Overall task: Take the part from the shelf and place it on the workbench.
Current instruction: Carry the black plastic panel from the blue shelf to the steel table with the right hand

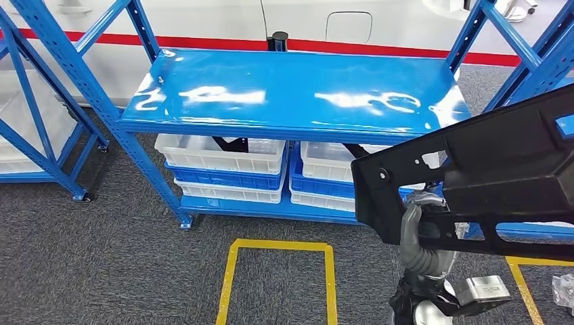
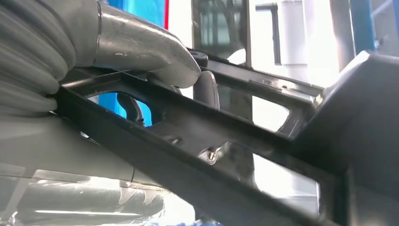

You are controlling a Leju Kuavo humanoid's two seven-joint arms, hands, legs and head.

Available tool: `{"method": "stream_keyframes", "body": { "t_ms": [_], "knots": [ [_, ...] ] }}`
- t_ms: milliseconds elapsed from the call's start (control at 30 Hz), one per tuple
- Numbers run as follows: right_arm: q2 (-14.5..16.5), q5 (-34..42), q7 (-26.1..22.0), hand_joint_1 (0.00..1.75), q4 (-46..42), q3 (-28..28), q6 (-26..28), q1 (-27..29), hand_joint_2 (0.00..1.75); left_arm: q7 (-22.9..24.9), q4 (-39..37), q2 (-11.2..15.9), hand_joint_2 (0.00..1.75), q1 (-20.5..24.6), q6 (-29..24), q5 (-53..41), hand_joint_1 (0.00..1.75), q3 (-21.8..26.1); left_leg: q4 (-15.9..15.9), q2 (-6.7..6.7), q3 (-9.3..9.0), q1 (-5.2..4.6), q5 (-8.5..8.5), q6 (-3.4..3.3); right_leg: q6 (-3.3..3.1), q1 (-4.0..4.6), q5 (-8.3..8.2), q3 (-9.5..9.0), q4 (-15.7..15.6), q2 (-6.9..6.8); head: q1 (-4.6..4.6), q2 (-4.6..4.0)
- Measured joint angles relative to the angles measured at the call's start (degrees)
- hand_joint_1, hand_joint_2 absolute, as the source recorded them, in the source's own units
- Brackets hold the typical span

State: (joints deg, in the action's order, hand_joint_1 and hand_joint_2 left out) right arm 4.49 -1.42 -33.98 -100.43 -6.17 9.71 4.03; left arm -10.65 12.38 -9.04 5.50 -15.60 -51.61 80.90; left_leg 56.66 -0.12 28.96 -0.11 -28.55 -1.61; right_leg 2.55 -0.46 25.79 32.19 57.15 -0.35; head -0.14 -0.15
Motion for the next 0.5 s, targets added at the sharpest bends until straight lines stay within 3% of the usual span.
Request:
{"method": "stream_keyframes", "body": {
  "t_ms": [67, 100, 167, 200, 233, 267, 333, 400, 433, 500],
  "knots": [
    [-0.22, 0.18, -0.05, 1.75, 0.97, -0.61, -0.82, -0.36, 1.75, -0.77, -0.14, -0.74, 1.75, 0.52, -0.33, 0.6, 0.0, 0.29, -0.6, 0.34, 1.03, 0.1, 1.31, -1.16, 0.06, 0.02, 1.8, 1.47, 2.02, 0.06, 0.1, 0.0],
    [-0.31, 0.17, -0.16, 1.75, 1.47, -0.87, -0.83, -0.47, 1.75, -1.01, -0.26, -1.09, 1.75, 0.81, -0.37, 0.65, 0.0, 0.37, -0.77, 0.47, 1.64, 0.14, 2.0, -1.54, -0.21, -0.01, 3.9, 2.57, 4.63, 0.09, 0.16, 0.0],
    [-0.43, 0.17, -0.36, 1.75, 2.15, -1.21, -0.59, -0.22, 1.75, -1.34, -0.48, -1.63, 1.75, 1.14, -0.08, 0.62, 0.0, 0.42, -0.74, 0.52, 3.2, 0.0, 3.23, -1.89, -0.5, -0.05, 8.23, 4.72, 11.82, 0.14, 0.34, 0.0],
    [-0.52, 0.18, -0.4, 1.75, 2.37, -1.34, -0.42, 0.08, 1.75, -1.49, -0.59, -1.85, 1.75, 1.19, 0.17, 0.6, 0.0, 0.45, -0.71, 0.55, 4.02, -0.05, 3.83, -1.89, -0.26, -0.07, 9.23, 5.11, 14.65, 0.15, 0.35, 0.0],
    [-0.63, 0.18, -0.41, 1.75, 2.52, -1.44, -0.3, 0.39, 1.75, -1.59, -0.68, -1.99, 1.75, 1.21, 0.42, 0.59, 0.0, 0.47, -0.66, 0.6, 4.81, -0.08, 4.41, -1.84, 0.23, -0.09, 9.17, 4.68, 15.74, 0.16, 0.37, 0.0],
    [-0.77, 0.19, -0.32, 1.75, 2.61, -1.53, -0.22, 0.66, 1.75, -1.65, -0.75, -2.06, 1.75, 1.21, 0.63, 0.59, 0.0, 0.5, -0.61, 0.63, 5.55, -0.08, 4.97, -1.73, 0.85, -0.12, 8.23, 3.25, 14.66, 0.15, 0.39, 0.0],
    [-0.98, 0.26, -0.08, 1.75, 2.67, -1.82, -0.16, 0.91, 1.75, -1.68, -0.81, -2.08, 1.75, 1.22, 0.91, 0.59, 0.0, 0.51, -0.38, 0.65, 6.82, -0.12, 5.96, -1.37, 1.72, -0.2, 5.98, -2.09, 7.38, 0.14, 0.39, 0.0],
    [-1.09, 0.5, 0.24, 1.75, 2.67, -2.14, -0.24, 0.88, 1.75, -1.7, -0.81, -2.1, 1.75, 1.22, 0.92, 0.62, 0.0, 0.52, -0.09, 0.66, 7.68, -0.34, 6.94, -0.84, 1.32, 0.0, 5.49, -6.78, -0.26, 0.25, 0.23, 0.0],
    [-1.15, 0.69, 0.41, 1.75, 2.69, -2.21, -0.33, 0.85, 1.75, -1.73, -0.81, -2.12, 1.75, 1.21, 0.87, 0.65, 0.0, 0.54, -0.05, 0.67, 7.9, -0.43, 7.46, -0.56, 0.87, 0.17, 5.61, -7.7, -2.09, 0.32, 0.11, 0.0],
    [-1.25, 1.04, 0.72, 1.75, 2.77, -2.27, -0.48, 0.8, 1.75, -1.8, -0.82, -2.13, 1.75, 1.13, 0.74, 0.74, 0.0, 0.58, -0.15, 0.62, 8.22, -0.37, 8.34, 0.01, -0.23, 0.12, 5.12, -7.16, -2.56, 0.38, -0.12, 0.0]
  ]
}}
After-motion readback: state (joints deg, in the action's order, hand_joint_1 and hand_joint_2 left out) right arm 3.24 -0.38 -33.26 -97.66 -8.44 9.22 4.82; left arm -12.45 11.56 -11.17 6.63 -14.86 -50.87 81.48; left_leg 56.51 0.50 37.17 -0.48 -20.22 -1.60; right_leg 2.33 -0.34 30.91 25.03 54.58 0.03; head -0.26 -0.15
